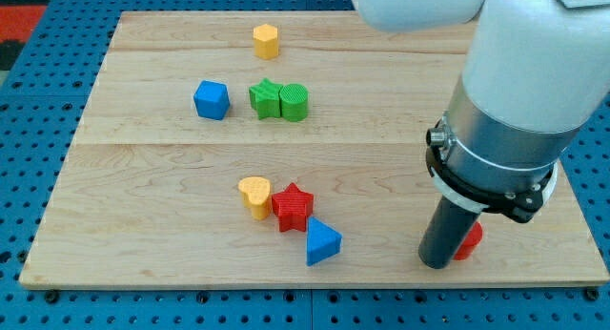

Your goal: Move the blue triangle diagonally bottom right to the green circle

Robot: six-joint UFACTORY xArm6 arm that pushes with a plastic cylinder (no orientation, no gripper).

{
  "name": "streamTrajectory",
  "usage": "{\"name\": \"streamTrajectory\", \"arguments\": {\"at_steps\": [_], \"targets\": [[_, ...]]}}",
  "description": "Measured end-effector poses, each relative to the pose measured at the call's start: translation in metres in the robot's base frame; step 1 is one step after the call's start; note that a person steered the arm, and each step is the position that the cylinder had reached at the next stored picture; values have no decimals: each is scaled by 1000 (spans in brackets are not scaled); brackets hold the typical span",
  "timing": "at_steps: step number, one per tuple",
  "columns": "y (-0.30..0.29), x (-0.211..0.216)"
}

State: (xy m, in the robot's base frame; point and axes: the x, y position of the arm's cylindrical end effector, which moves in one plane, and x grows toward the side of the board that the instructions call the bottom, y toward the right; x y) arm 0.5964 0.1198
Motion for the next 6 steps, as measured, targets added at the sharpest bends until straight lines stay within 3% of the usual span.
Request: {"name": "streamTrajectory", "arguments": {"at_steps": [2, 4, 6], "targets": [[-137, 21], [-79, -53], [-75, -122]]}}
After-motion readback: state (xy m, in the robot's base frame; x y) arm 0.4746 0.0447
